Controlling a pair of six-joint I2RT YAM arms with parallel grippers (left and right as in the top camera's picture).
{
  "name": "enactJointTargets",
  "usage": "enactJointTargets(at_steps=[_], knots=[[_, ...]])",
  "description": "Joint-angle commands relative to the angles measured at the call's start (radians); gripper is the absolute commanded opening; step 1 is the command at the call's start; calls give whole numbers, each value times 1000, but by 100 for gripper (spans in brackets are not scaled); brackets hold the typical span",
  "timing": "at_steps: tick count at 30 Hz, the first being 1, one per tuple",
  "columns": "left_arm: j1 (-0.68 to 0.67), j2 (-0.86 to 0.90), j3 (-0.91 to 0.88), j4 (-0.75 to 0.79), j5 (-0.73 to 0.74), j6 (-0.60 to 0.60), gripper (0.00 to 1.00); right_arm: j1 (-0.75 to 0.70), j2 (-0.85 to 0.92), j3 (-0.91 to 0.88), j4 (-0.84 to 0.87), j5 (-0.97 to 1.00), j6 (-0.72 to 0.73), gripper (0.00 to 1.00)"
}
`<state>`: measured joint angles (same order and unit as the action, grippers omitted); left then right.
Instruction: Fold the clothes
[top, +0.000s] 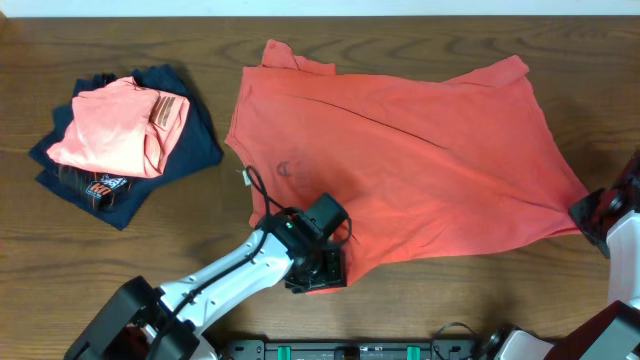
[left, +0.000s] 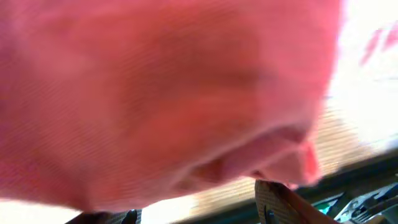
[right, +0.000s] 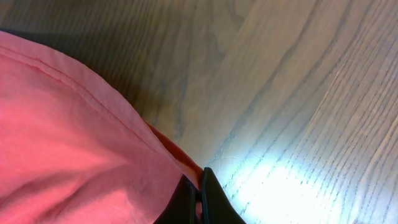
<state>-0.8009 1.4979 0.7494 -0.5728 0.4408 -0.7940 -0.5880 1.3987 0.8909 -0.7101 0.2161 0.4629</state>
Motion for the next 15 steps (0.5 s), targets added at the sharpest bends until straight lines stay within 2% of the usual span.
enactJointTargets(at_steps=[1,9,10,11,13,14,15], knots=[[-10,6,-2,36,-39,14,59,-5,0,5,0,3,-8,1],[2,97,-1,81,-52,-20,58,-5,0,5,-5,3,-8,1],[6,106,-1,82,-44,-20,55,-5,0,5,-7,3,-8,1],[14,115,-1,85,-34,-20,47,-5,0,5,-9,4,-8,1],[32,127,-1,86,-19,-19,24,-5,0,5,-12,4,-8,1],[41,131,-1,85,-8,-19,7,-5,0,5,-12,4,-8,1],[53,132,-1,82,2,-15,6,-6,0,5,-13,4,-8,1]])
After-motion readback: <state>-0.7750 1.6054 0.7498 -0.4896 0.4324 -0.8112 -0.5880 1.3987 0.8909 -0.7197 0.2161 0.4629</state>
